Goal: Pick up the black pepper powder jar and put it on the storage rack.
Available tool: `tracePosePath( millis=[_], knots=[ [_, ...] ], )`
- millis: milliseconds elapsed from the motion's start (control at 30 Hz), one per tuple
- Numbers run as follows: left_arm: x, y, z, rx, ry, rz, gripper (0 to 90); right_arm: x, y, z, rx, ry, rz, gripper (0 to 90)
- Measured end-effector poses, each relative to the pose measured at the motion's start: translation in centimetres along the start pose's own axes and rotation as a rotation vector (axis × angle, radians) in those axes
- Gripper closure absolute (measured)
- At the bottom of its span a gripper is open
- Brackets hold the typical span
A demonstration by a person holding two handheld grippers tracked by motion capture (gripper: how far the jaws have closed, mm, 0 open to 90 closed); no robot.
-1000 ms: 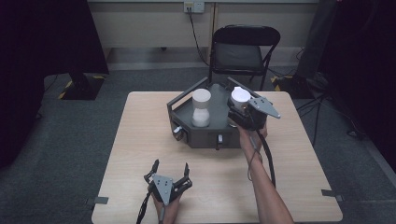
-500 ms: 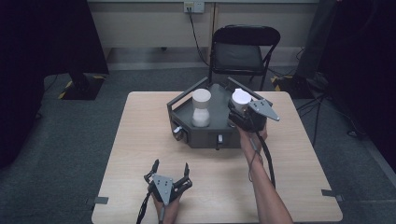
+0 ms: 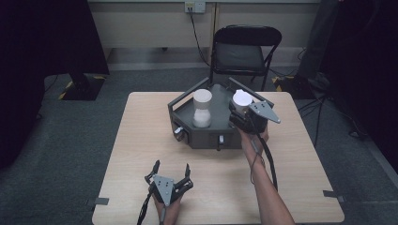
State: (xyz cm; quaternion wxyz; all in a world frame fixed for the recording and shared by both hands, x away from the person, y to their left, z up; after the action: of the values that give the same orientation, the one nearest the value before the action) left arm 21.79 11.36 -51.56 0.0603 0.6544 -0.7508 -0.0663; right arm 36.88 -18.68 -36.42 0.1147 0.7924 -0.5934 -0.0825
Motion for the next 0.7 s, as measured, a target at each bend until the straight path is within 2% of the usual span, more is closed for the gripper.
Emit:
tracePosePath(
  millis=[500,700],
  knots=[
    [0.0,0.0,0.0,0.0,0.0,0.0,0.1,0.29,0.04,-0.08,-0.003,0.005,-0.014,28.9],
    [0.0,0.0,0.0,0.0,0.0,0.0,0.1,0.52,-0.03,0.12,0.019,-0.01,-0.012,3.4]
  ],
)
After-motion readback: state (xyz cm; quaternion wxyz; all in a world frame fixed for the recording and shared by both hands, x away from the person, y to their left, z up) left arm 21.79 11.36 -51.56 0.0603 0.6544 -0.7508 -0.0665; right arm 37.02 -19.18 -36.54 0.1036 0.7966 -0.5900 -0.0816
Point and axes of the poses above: each handheld gripper's, and its own axes: y roughly backward along the jaws, z roughly out of its underside, x roughly to its right, the point moved 6 cm from there along -y, roughly forward along the jaws, and after that the axes turned 11 degrees about -x, right-handed, at the moved point
